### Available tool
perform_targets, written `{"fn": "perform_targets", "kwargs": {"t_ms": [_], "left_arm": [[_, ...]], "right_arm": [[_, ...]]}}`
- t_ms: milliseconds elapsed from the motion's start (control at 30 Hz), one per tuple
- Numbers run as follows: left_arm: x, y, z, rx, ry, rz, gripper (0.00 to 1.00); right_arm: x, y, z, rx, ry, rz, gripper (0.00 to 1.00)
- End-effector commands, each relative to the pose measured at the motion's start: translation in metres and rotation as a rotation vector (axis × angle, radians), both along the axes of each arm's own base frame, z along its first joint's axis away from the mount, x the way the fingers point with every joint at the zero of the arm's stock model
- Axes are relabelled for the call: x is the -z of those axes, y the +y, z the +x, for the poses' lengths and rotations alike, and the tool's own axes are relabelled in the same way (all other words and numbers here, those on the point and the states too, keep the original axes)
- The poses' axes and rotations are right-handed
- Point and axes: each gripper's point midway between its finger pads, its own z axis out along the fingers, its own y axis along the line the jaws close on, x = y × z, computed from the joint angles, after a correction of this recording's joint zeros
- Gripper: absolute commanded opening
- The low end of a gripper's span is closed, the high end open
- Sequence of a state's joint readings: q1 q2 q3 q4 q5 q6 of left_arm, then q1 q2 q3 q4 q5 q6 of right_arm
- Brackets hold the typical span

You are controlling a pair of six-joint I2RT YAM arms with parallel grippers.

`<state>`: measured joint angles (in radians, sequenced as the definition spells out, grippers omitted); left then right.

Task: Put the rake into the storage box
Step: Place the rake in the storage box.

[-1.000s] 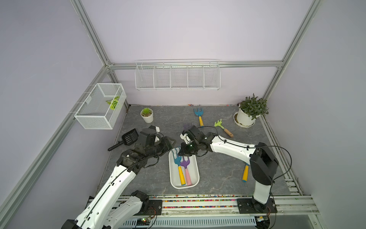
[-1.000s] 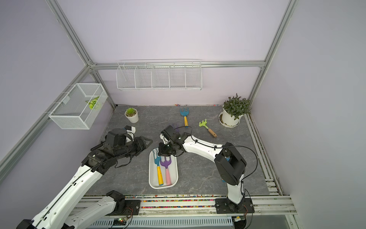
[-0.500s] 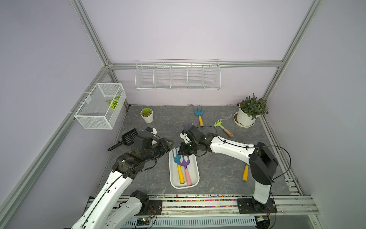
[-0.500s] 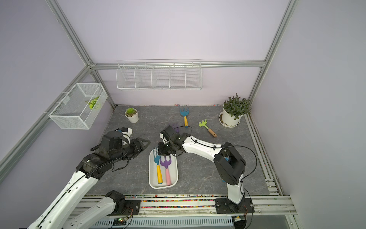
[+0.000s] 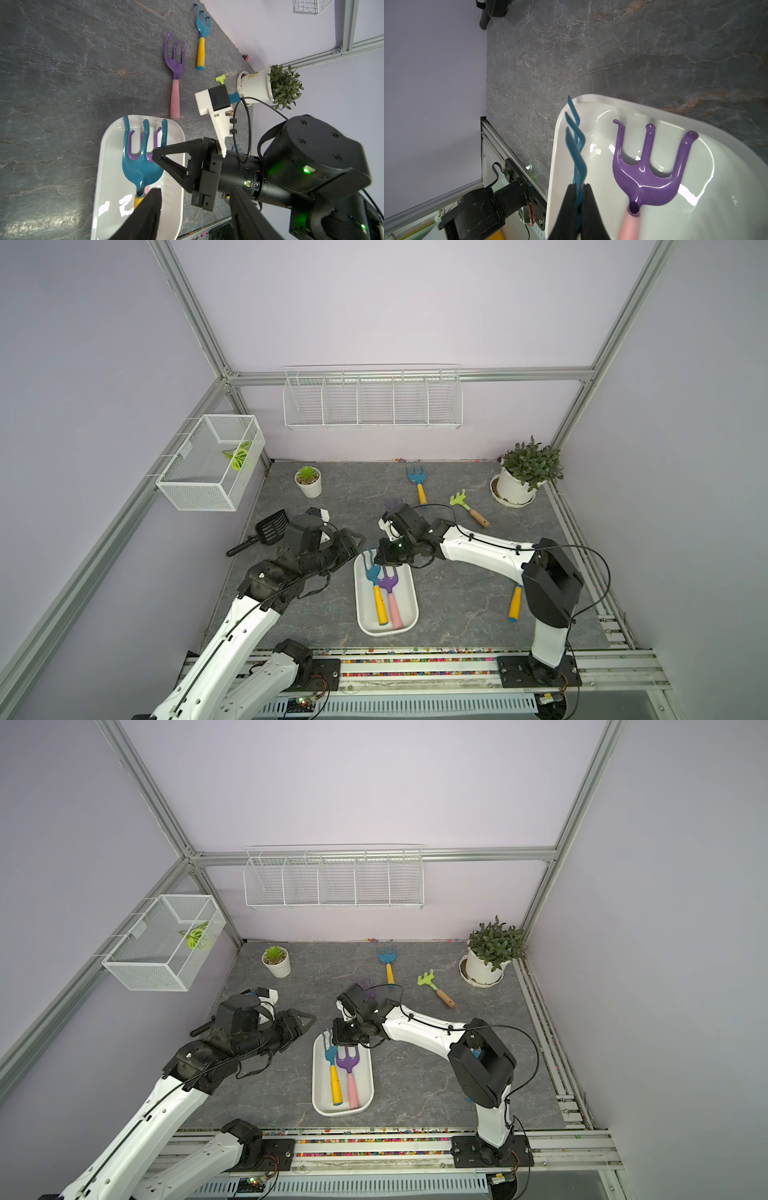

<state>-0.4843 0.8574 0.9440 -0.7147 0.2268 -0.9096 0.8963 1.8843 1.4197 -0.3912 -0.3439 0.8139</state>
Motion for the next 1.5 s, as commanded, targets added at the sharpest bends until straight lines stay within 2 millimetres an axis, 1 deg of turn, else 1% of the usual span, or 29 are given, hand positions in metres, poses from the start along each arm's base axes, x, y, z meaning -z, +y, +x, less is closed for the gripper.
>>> {"fn": "perform_targets", "kwargs": {"t_ms": [0, 367, 633, 800, 833, 967, 1067, 1100, 1233, 1467], "left_arm": [[0.0, 0.002, 0.003, -0.019, -0.009, -0.002, 0.58], [0.002, 0.002, 0.005, -0.03, 0.001, -0.007, 0.58], [0.0, 0.003, 0.005, -0.037, -0.007, -0.014, 0.58], [-0.001, 0.003, 0.004, -0.037, -0.008, -0.014, 0.58], [-0.001, 0.003, 0.005, -0.037, -0.007, -0.013, 0.58], [0.001, 0.001, 0.007, -0.032, -0.003, -0.015, 0.58], [0.001, -0.001, 0.009, -0.026, -0.002, -0.015, 0.58], [0.0, -0.002, 0.009, -0.022, -0.004, -0.015, 0.58], [0.0, -0.003, 0.011, -0.018, -0.005, -0.013, 0.58], [0.0, -0.004, 0.013, -0.016, -0.008, -0.013, 0.58]], "right_arm": [[0.01, -0.001, -0.002, -0.009, -0.002, -0.02, 0.0], [0.02, 0.008, -0.004, -0.016, 0.034, 0.001, 0.0], [0.029, 0.012, -0.006, -0.023, 0.06, 0.003, 0.0], [0.03, 0.012, -0.007, -0.027, 0.06, 0.004, 0.01], [0.029, 0.011, -0.007, -0.029, 0.055, 0.006, 0.06], [0.022, 0.007, -0.006, -0.03, 0.017, -0.001, 0.46], [0.012, 0.002, -0.002, -0.034, -0.028, -0.013, 0.68], [0.008, 0.0, -0.001, -0.035, -0.042, -0.019, 0.7], [-0.005, -0.009, 0.004, -0.032, -0.097, -0.043, 0.7], [-0.035, -0.028, 0.013, -0.019, -0.203, -0.085, 0.65]]}}
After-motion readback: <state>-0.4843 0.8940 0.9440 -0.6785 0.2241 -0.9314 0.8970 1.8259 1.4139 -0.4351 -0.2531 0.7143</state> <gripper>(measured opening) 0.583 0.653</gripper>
